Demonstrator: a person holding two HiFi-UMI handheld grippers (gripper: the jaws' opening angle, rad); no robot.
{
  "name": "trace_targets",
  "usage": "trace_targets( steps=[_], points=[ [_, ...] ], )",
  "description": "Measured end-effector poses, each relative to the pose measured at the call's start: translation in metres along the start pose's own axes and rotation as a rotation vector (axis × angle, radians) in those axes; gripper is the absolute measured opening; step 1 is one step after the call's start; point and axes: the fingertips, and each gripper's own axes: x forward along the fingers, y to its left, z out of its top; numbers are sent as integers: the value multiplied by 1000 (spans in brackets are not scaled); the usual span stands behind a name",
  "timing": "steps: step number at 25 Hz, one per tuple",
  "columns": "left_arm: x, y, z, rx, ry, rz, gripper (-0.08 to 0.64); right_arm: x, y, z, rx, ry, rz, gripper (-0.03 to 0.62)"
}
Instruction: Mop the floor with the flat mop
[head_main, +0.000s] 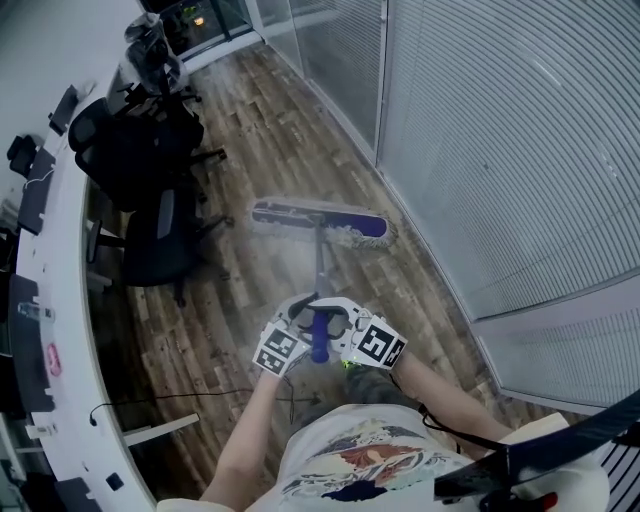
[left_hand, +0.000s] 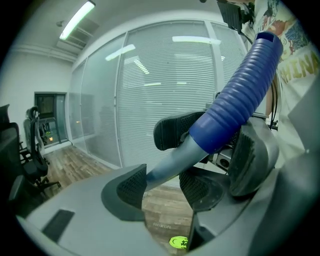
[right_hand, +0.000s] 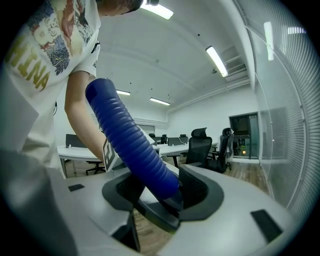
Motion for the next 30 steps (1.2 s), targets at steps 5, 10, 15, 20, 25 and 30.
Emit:
trace_targets(
  steps=[5,10,15,20,25,30],
  points=[
    [-57,-83,-34,-51,-14,37,181,-16,107,-8,15,36,41,202],
    [-127,-182,-66,-51,-55,24,181,-32,232,-12,-2,77,103,207],
    [-179,-276,-92,58,-58,-19,196,-55,340,-19,-15,140,137,210],
    [-193,-332,-77,138,-115,-57,195,-87,387,-1,14,102,105,209],
    [-189,-381,-68,174,-100,-100,193,-128,413,5,41,98,80,209],
    [-181,-445,-66,181,-76,-102,193,-180,452,-5,36,123,88,209]
  ],
)
